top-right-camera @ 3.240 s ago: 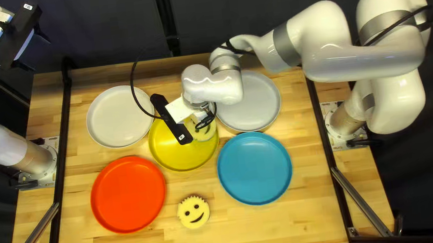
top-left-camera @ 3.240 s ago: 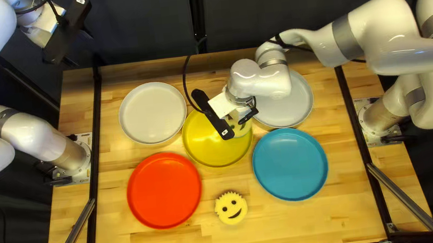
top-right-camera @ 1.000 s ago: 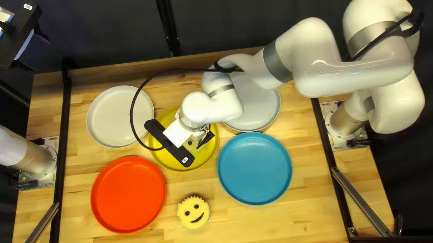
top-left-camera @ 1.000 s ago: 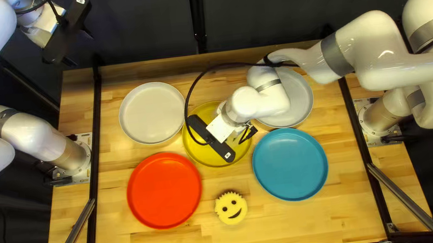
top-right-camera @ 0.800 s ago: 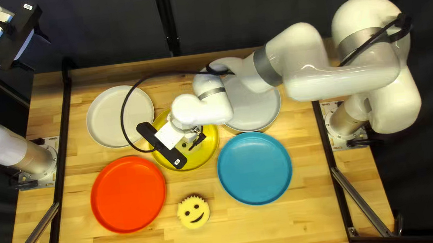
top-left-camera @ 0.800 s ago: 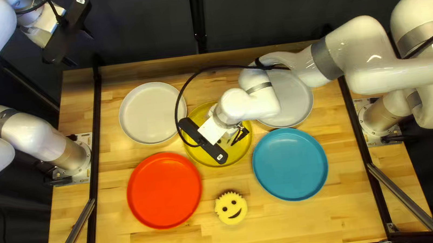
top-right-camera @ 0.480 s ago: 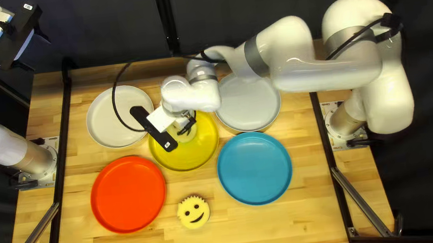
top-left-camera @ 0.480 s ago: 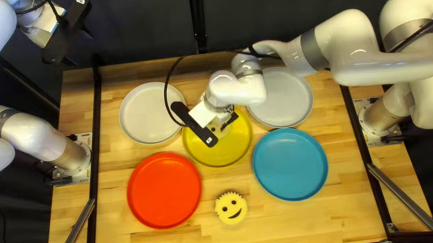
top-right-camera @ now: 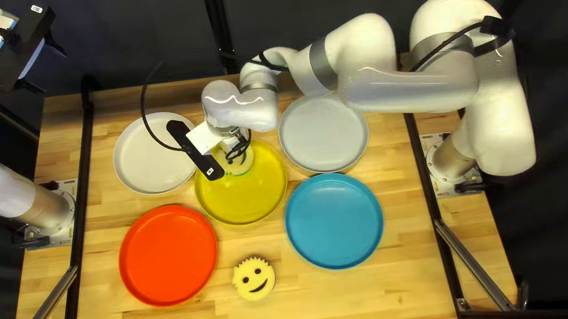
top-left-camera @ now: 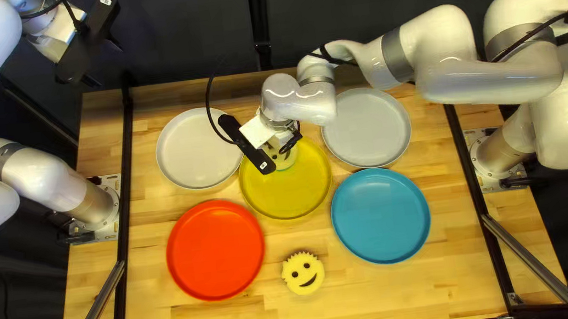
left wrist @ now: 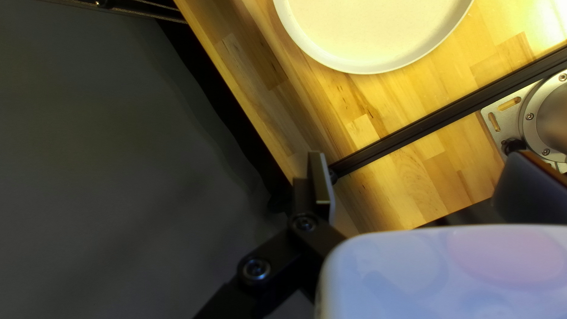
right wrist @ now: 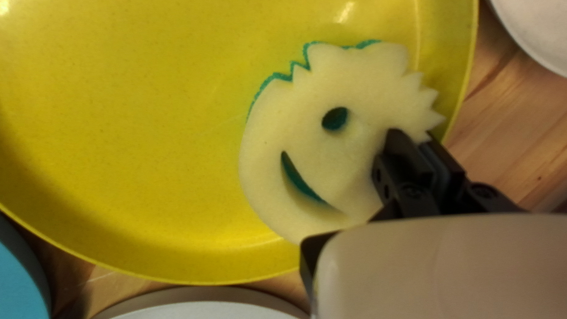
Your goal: Pick up sponge and scrub the plate
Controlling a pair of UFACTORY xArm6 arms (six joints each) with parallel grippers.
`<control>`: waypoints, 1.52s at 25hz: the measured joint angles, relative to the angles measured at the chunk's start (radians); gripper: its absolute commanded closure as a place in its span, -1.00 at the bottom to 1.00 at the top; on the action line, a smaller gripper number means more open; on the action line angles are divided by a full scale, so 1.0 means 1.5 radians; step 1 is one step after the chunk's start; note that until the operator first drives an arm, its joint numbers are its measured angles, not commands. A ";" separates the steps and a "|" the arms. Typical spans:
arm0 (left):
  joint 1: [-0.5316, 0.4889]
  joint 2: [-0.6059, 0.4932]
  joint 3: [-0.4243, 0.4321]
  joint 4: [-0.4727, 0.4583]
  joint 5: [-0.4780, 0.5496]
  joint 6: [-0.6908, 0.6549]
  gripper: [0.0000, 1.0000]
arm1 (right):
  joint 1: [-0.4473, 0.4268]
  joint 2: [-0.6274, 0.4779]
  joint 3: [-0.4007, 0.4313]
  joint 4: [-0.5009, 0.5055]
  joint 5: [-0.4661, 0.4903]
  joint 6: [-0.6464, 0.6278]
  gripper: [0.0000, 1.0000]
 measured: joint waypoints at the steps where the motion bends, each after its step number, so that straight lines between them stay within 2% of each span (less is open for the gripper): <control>1: 0.000 0.000 0.000 0.000 0.000 0.000 -1.00 | 0.007 0.000 -0.002 -0.003 0.001 0.007 1.00; 9: 0.000 0.000 0.000 0.000 0.000 0.000 -1.00 | 0.049 0.047 -0.075 -0.016 0.042 0.041 1.00; 15: 0.000 0.000 0.000 0.000 0.000 0.000 -1.00 | 0.023 0.072 -0.115 -0.005 0.078 0.022 1.00; 26: 0.000 0.000 0.000 0.000 0.000 0.000 -1.00 | -0.030 0.080 -0.136 0.013 0.119 -0.001 1.00; 38: 0.000 0.000 0.000 0.000 0.000 0.000 -1.00 | 0.028 0.084 -0.146 0.000 0.118 0.033 1.00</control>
